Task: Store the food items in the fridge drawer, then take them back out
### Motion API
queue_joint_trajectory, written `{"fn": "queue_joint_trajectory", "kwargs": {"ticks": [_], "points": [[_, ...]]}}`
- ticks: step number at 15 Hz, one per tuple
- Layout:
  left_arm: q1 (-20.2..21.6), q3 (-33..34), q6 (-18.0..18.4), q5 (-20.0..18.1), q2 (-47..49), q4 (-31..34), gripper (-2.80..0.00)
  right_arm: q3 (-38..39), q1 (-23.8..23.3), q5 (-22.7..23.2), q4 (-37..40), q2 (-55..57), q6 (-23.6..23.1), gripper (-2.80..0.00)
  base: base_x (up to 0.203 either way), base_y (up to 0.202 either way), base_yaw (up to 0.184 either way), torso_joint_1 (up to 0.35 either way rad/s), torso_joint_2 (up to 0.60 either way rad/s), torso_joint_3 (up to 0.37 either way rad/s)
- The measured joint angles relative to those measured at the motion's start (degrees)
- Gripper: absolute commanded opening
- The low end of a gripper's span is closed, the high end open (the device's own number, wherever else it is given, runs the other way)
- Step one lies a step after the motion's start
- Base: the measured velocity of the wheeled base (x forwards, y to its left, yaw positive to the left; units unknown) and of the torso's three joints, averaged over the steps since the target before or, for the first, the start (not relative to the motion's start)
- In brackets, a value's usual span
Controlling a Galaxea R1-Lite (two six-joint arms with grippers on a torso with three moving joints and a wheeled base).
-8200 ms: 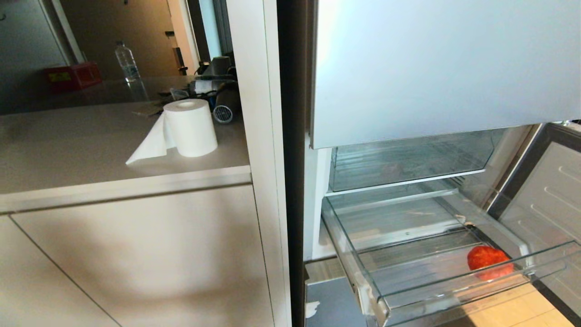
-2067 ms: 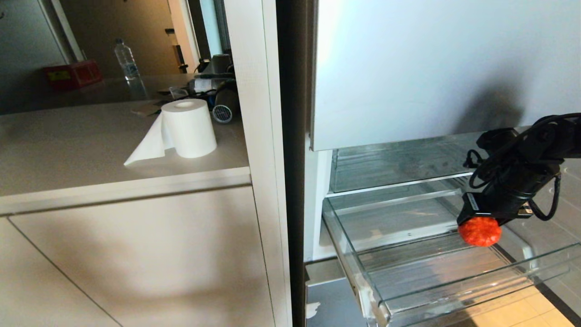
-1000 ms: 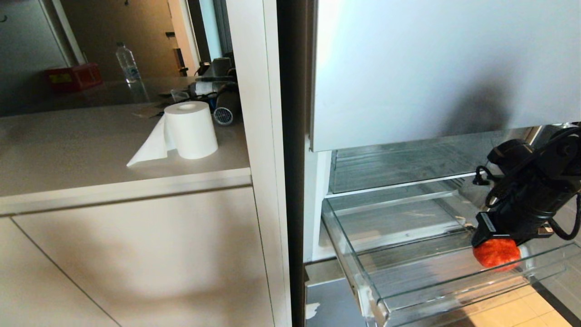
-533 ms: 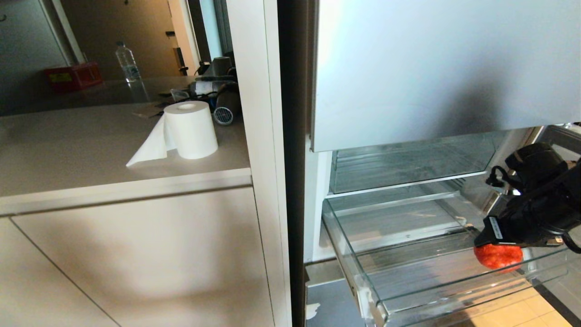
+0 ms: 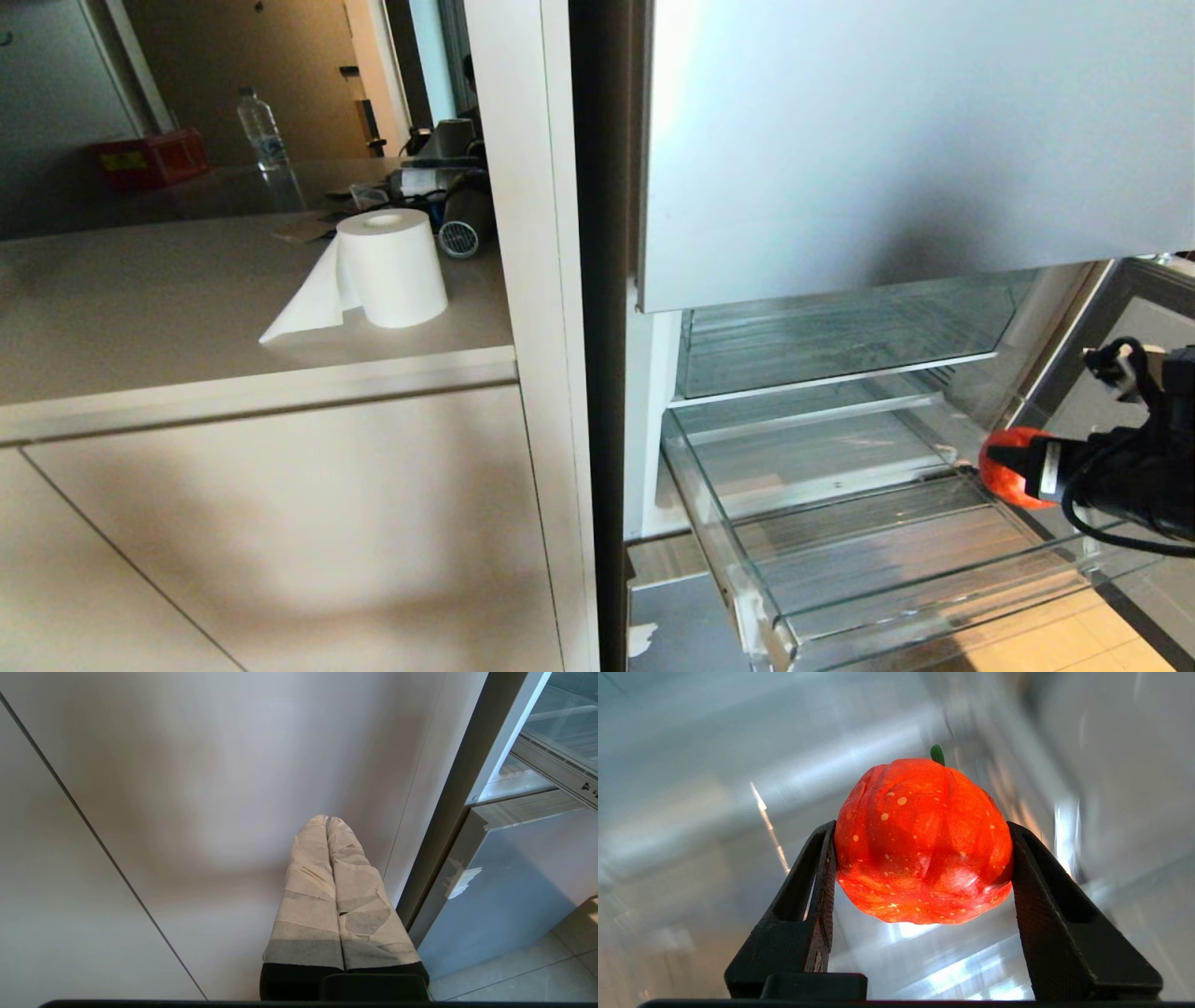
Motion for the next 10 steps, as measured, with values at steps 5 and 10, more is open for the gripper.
{"fn": "queue_joint_trajectory", "kwargs": {"ticks": [5, 10], "points": [[0.0, 0.0, 0.0, 0.0, 0.0, 0.0, -2.8, 2.7, 2.0, -0.2, -16.7, -0.9, 1.0, -2.8, 0.0, 0.0, 0.0, 0.0, 0.0, 0.0], [0.0, 0.0, 0.0, 0.0, 0.0, 0.0, -2.8, 5.5, 2.2, -0.2, -16.8, -10.0, 0.1, -2.8, 0.0, 0.0, 0.0, 0.0, 0.0, 0.0]]}}
